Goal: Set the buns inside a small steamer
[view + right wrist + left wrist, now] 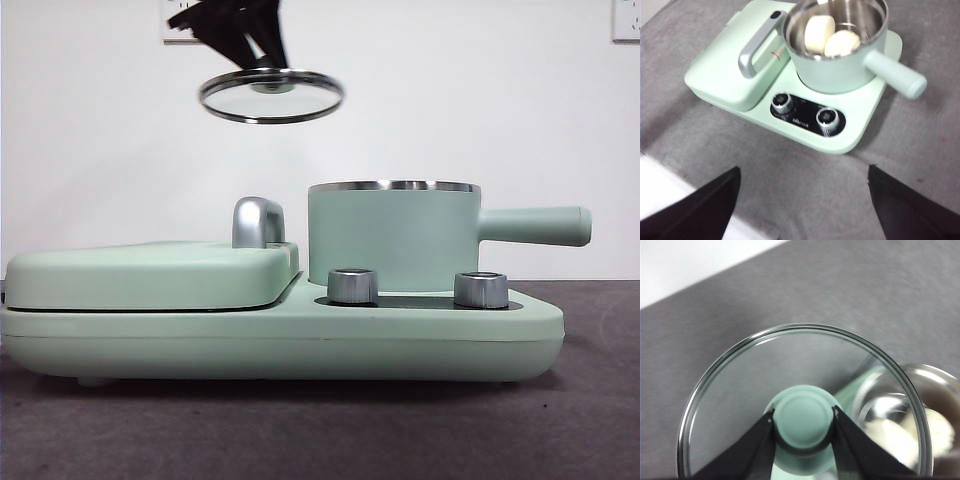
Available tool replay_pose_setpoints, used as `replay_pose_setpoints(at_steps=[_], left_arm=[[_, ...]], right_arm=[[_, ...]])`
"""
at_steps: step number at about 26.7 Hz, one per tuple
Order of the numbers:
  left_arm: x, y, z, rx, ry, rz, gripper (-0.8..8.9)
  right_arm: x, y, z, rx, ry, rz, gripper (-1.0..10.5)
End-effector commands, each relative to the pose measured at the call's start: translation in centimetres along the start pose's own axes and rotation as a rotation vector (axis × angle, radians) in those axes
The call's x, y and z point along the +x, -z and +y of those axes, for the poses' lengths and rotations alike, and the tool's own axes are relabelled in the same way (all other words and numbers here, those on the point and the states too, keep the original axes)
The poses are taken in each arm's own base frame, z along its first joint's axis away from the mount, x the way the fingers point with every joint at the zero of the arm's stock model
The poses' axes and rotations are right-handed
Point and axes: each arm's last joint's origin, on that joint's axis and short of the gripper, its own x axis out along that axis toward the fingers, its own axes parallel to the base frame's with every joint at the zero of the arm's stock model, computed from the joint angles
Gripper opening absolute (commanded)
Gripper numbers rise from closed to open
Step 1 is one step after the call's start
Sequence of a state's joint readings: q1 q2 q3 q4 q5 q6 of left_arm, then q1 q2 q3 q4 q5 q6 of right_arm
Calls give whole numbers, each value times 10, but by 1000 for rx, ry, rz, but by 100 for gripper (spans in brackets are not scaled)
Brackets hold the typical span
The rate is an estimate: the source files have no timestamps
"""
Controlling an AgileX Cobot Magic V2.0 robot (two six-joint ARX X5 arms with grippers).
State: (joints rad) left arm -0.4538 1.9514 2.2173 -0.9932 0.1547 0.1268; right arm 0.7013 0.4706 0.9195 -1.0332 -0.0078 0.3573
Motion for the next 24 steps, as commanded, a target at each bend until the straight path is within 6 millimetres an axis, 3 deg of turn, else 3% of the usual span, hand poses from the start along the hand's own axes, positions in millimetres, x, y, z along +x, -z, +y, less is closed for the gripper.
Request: replay_pose_setpoints(at_steps=[1, 13, 20, 24], left_arm=[[2, -9, -16, 24, 30, -39, 55], [15, -8, -84, 132, 159, -3, 54], [64, 6, -102, 185, 195, 98, 45], [77, 11, -103, 207, 199, 123, 16]], right_arm=[[-1, 4, -1, 34, -19, -16, 405], [-4, 5, -1, 39, -29, -44, 405], [-4, 0, 1, 13, -50, -97, 405], [-4, -1, 1, 11, -51, -99, 405]])
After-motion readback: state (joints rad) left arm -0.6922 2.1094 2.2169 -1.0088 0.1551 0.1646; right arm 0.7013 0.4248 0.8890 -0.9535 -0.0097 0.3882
